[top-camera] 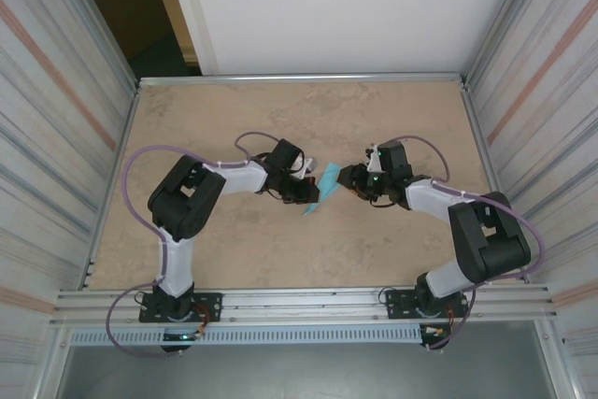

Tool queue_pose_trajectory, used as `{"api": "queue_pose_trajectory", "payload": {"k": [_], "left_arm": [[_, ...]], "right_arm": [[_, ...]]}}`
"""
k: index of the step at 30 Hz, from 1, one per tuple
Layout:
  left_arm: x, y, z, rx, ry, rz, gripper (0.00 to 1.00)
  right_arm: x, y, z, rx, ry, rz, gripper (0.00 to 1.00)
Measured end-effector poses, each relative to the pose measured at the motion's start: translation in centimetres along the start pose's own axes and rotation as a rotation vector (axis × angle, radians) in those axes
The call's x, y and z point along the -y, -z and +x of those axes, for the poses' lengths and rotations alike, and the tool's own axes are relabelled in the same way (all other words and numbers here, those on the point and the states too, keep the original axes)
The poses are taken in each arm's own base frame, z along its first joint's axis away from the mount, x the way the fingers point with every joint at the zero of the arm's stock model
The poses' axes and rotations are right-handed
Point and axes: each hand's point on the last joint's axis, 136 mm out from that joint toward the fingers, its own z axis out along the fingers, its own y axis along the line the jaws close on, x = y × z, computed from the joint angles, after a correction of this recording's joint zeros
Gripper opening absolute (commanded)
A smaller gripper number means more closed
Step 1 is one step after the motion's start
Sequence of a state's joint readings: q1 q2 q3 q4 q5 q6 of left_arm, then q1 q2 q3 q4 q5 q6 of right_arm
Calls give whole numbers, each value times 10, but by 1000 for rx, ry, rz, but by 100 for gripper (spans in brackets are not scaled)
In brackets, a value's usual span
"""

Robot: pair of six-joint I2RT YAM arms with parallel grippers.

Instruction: Fold a paper plane with a square sheet of paper (pick it up from the middle)

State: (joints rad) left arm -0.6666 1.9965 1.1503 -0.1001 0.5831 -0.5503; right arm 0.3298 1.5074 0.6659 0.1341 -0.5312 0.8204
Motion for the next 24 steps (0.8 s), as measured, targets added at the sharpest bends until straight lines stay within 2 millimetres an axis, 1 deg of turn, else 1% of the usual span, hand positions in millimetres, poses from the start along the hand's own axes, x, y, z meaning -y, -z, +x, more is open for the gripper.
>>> {"api": "queue_pose_trajectory", "payload": {"k": [5, 15, 24], "left_arm": [[-2, -1, -2, 0, 43, 1, 0], [-2, -2, -2, -12, 69, 17, 0], [-3, -2, -3, -11, 71, 18, 0]], "right_arm": [[-5, -9, 0, -20, 11, -17, 29], [-12, -29, 2, -54, 31, -27, 18], [-11, -44, 0, -70, 35, -25, 15]]}}
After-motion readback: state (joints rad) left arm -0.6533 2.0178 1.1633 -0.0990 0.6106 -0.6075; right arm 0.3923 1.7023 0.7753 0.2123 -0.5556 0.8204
